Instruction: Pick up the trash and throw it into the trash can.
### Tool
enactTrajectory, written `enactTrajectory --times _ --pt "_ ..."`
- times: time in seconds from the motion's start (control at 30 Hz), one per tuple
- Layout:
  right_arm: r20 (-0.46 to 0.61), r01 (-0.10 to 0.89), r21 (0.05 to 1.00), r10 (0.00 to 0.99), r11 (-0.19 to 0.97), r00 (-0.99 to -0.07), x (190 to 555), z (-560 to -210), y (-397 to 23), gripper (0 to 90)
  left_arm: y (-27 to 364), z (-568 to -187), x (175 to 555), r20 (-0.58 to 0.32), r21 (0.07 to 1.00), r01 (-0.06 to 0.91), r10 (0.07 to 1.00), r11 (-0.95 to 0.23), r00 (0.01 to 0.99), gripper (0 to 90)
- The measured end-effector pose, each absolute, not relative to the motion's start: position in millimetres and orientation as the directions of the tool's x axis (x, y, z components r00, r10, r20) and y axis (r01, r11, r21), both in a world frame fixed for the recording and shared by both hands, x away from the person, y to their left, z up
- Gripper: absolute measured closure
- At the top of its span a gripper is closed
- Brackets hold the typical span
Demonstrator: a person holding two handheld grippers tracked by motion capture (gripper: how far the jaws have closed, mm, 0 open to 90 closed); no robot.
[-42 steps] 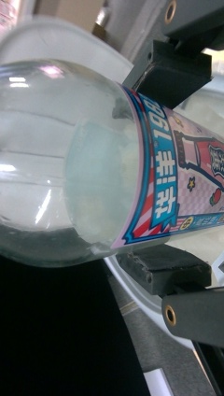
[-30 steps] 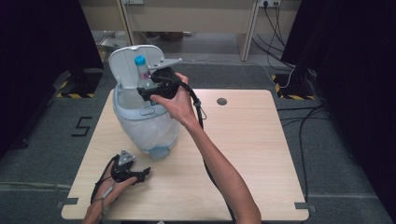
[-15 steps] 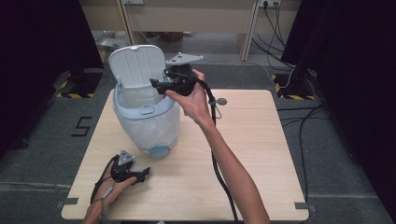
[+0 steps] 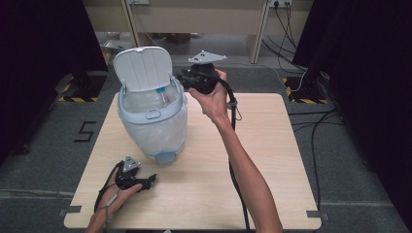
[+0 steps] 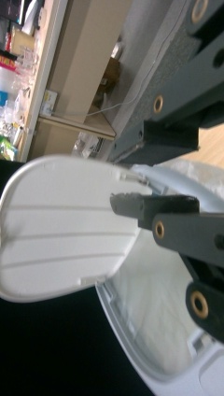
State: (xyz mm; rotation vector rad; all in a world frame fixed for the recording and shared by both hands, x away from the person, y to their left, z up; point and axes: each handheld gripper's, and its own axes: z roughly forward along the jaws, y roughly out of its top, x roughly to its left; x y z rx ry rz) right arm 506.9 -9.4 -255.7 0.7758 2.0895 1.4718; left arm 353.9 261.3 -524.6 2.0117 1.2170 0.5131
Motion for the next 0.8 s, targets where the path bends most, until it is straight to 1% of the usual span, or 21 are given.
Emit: enactTrajectory --times 0.17,0.47,0.63,0.7,0.8 --pt "-0.026 0.191 0.952 0.686 0.239 -0.727 525 -256 -14 80.7 261 -525 354 -0.029 0.748 0.594 0.88 -0.296 0.475 13.9" --pt "-0.001 0.215 0.95 0.691 0.226 -0.723 558 -263 -5 85.0 261 -525 354 -0.029 0.749 0.593 0.879 -0.296 0.476 14.0" --pt "0.013 0.227 0.948 0.688 0.221 -0.726 577 -268 3 85.3 261 -525 354 -0.029 0.749 0.593 0.879 -0.296 0.476 14.0" --pt "0.033 0.231 0.951 0.68 0.203 -0.733 585 -269 5 85.3 261 -525 354 -0.029 0.749 0.592 0.879 -0.297 0.476 14.0" --pt "0.038 0.232 0.951 0.665 0.206 -0.746 593 -270 10 85.3 261 -525 354 -0.029 0.752 0.59 0.88 -0.294 0.475 14.0"
